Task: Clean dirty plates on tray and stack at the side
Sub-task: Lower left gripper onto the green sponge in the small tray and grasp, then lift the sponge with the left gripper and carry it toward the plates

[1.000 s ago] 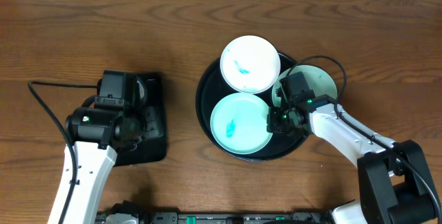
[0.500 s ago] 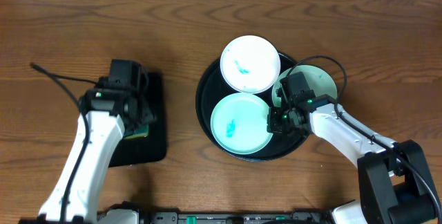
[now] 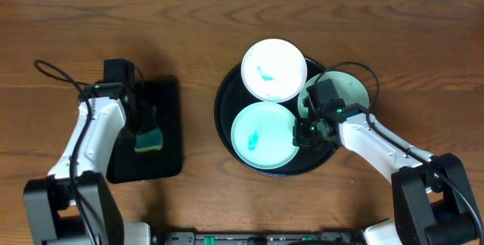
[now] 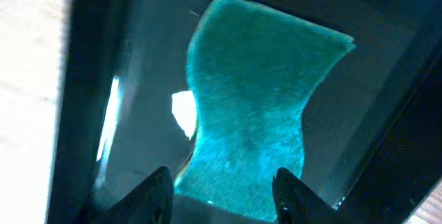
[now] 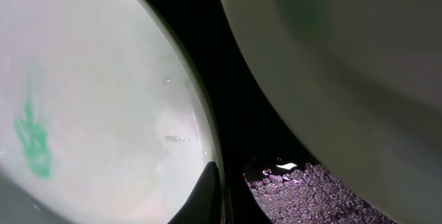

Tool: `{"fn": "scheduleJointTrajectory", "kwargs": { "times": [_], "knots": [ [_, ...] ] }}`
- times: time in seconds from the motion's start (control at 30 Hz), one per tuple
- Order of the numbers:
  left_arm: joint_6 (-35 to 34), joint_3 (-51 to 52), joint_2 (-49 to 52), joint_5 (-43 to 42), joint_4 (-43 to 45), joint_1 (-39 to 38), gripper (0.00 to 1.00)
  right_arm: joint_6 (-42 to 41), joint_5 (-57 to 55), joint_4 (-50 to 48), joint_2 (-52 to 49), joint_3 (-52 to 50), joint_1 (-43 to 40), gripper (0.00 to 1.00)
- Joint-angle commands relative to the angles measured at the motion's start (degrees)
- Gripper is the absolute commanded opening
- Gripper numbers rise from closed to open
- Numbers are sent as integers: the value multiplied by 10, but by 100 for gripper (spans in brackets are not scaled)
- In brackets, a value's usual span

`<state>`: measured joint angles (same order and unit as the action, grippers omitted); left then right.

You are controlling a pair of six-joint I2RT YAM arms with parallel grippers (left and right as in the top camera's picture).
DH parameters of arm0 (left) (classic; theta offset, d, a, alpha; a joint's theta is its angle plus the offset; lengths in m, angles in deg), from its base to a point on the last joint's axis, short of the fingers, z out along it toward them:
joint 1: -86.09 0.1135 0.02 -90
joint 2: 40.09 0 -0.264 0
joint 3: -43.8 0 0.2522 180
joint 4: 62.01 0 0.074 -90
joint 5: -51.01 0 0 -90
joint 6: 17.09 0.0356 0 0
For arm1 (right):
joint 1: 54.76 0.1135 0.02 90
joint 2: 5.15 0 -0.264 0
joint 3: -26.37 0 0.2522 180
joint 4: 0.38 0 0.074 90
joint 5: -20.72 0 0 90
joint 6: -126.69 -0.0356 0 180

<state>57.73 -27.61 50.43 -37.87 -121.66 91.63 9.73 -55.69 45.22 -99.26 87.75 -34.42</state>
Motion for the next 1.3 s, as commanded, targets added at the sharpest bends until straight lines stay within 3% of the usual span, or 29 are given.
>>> {"fn": "scheduleJointTrajectory", "kwargs": {
  "times": [0.0,0.43,0.5,0.57,0.6,0.73,0.97,1.27],
  "knots": [
    [51,5,16,-23,9,2,48,9,4,7,0,-5,12,1],
    [58,6,102,-22,54,3,43,9,4,20,0,-5,12,1],
    [58,5,106,-22,58,3,33,9,4,21,0,-5,12,1],
    [57,4,105,-22,60,3,12,9,4,23,0,-5,12,1],
    [57,3,104,-22,60,3,7,9,4,23,0,-5,12,1],
    [54,-2,89,-22,57,3,7,9,4,22,0,-5,12,1],
    [37,-24,-55,-22,-17,2,7,9,4,23,1,-5,12,1],
    [46,-24,-262,-22,-31,1,7,13,4,23,0,-5,12,1]
  ]
}}
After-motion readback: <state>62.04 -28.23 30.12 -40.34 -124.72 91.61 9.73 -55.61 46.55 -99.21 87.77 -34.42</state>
